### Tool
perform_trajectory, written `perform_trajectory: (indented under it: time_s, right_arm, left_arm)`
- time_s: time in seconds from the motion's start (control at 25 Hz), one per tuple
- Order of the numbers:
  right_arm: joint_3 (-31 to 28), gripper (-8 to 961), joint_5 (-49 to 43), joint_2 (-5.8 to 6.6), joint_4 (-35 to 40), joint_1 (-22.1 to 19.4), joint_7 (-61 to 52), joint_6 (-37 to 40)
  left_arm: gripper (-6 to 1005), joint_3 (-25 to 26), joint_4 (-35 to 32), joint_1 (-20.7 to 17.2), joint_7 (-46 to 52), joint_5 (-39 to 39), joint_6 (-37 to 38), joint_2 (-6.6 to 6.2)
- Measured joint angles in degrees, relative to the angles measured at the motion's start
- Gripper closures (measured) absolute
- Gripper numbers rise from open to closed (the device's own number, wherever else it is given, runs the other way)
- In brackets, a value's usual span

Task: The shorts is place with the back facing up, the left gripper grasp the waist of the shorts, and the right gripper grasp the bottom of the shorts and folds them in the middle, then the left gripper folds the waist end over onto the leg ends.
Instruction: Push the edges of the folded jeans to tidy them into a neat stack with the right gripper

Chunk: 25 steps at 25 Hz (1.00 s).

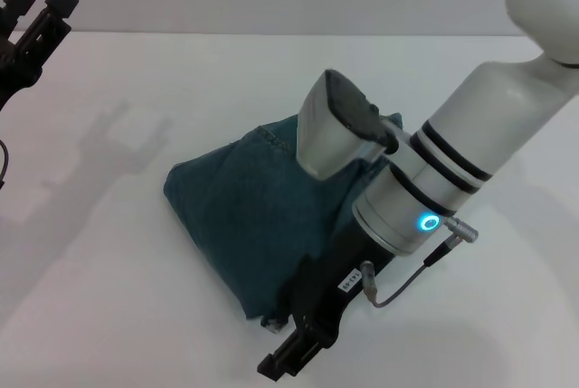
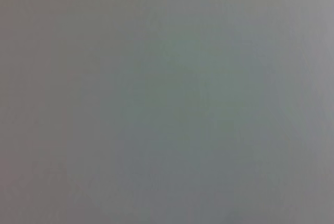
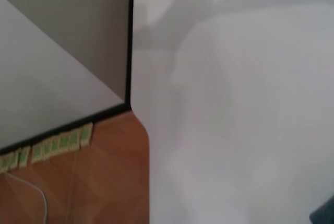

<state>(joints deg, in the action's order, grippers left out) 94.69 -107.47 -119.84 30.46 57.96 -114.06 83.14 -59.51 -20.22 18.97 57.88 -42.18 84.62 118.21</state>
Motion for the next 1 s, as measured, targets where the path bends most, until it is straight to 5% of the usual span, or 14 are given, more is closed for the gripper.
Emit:
perform_trajectory:
  time_s: [1.0]
  right_arm:
    - [4.8, 323, 1.2, 0.05, 1.8, -0.1, -1.6, -12.2]
  left_arm:
    - [150, -0.1, 0.2, -0.1, 0.1, 0.0, -0.1, 0.08]
